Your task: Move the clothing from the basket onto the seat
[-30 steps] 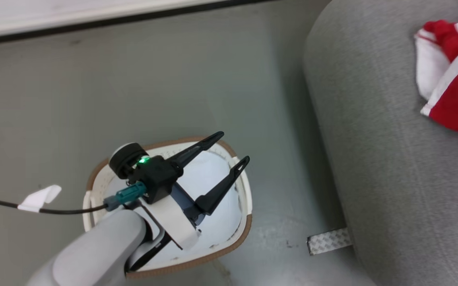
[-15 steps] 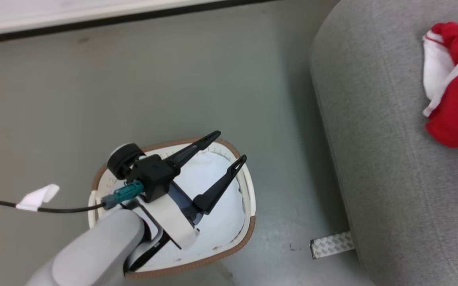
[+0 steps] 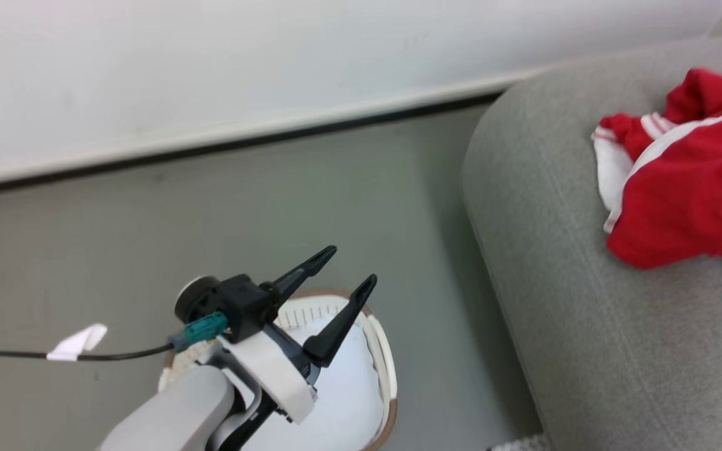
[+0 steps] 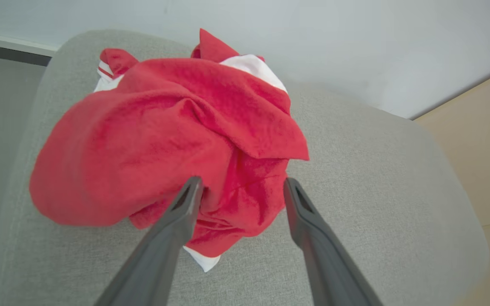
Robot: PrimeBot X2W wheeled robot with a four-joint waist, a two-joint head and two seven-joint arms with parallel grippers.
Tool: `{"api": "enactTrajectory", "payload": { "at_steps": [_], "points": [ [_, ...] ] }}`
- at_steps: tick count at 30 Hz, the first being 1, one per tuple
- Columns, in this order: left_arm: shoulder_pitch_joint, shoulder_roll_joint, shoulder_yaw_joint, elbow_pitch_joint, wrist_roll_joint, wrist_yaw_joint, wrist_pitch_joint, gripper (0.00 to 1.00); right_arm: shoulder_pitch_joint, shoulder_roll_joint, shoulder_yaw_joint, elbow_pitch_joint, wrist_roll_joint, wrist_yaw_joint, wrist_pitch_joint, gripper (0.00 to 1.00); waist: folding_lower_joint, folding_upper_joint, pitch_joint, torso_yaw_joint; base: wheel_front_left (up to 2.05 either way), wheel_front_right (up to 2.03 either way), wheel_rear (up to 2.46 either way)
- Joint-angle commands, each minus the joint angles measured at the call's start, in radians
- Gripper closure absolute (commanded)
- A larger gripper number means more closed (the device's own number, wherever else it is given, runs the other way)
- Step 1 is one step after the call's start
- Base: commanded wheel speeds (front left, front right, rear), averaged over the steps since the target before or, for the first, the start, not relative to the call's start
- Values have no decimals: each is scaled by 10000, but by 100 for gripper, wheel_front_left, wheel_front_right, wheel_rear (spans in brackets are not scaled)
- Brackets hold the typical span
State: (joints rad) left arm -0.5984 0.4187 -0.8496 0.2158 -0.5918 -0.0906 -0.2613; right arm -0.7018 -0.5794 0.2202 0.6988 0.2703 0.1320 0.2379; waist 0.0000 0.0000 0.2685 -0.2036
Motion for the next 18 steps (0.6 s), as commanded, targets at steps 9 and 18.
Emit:
{"api": "enactTrajectory", "payload": {
  "at_steps": [9,18],
  "points": [
    [1060,-50,1536,7,-288,497,-35,0,1536,-144,-215,-2601,1089,-25,-570,0,0,0,-1943,758,0,0,0],
    [2446,26,3794,-37,-121,1115,-31,0,3181,1053,-1342,-4770,893,-25,-1823,0,0,0,-2747,1470,0,0,0]
  ]
}}
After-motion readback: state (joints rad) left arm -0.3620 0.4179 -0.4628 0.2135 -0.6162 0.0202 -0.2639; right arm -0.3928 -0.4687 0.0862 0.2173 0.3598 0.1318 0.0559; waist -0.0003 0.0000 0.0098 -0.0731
